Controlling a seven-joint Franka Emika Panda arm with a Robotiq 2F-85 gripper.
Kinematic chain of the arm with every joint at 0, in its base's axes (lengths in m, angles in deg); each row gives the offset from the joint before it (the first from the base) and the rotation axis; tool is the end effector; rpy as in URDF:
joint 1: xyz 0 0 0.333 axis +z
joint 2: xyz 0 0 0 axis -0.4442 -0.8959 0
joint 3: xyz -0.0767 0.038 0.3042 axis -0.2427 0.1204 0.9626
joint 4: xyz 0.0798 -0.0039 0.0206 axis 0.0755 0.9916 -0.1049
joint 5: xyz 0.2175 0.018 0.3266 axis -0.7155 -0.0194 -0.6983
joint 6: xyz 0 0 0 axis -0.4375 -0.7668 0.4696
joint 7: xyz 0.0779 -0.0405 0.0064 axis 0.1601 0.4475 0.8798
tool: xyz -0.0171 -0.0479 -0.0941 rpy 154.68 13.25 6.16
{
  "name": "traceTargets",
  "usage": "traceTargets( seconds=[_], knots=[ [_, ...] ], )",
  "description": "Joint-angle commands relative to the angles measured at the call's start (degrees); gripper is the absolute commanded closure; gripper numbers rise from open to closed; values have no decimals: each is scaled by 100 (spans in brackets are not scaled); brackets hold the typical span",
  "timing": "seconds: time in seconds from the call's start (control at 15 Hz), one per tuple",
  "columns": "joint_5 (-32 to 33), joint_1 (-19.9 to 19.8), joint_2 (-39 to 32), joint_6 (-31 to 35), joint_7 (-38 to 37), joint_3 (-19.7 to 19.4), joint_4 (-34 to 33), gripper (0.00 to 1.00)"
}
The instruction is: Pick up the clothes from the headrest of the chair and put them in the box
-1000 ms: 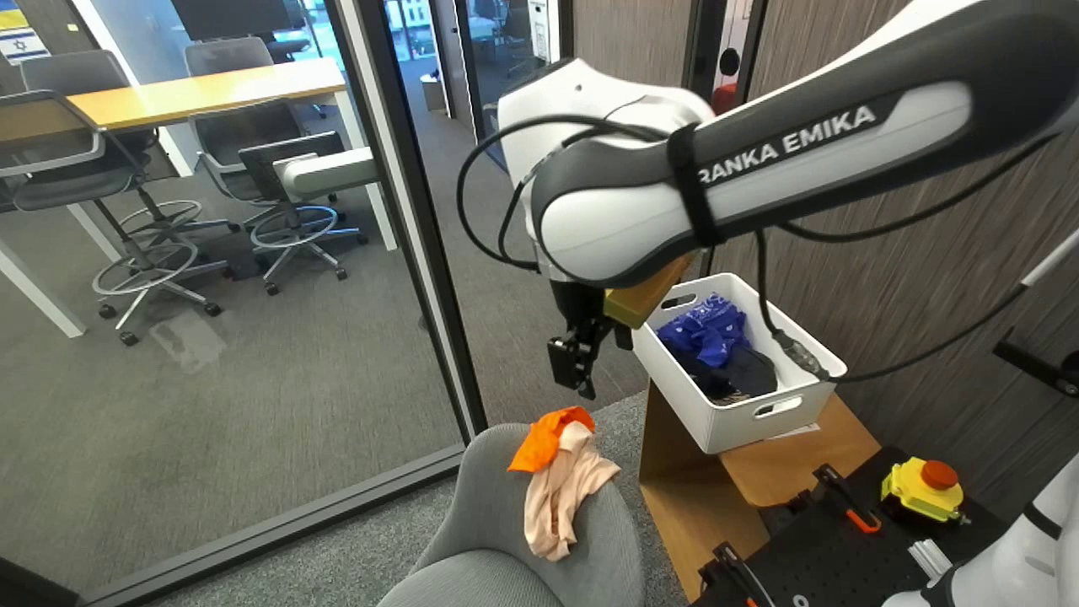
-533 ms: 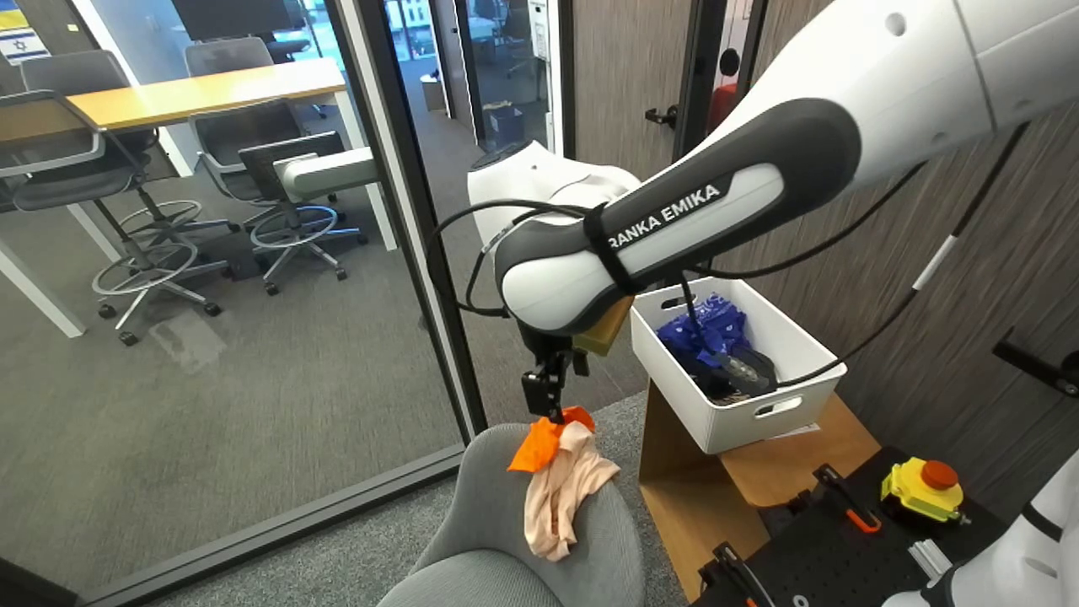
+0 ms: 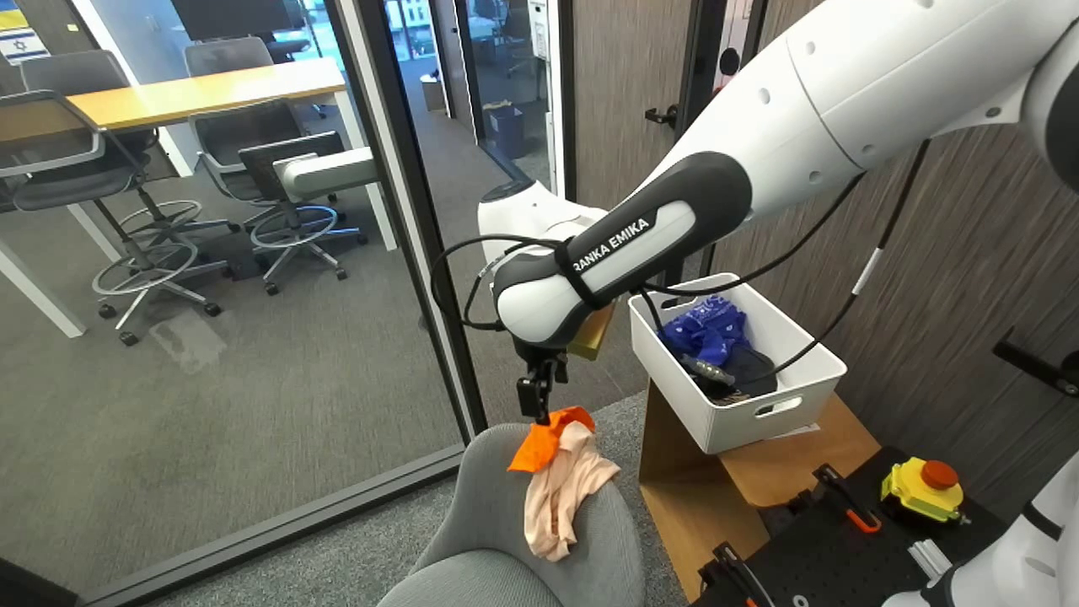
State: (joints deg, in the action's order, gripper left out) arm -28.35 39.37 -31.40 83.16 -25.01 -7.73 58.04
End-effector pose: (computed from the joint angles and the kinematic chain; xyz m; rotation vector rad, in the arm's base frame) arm 0.5076 0.2644 0.2963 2.9122 1.1509 -0.2039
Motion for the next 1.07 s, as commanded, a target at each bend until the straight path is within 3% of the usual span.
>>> traceTargets(
  seconds=[0.0, 1.0],
  knots=[
    [-93, -15, -486, 261, 186, -23, -360, 0],
    [-98, -23, -1556, 870, -104, -189, -723, 0]
  ],
)
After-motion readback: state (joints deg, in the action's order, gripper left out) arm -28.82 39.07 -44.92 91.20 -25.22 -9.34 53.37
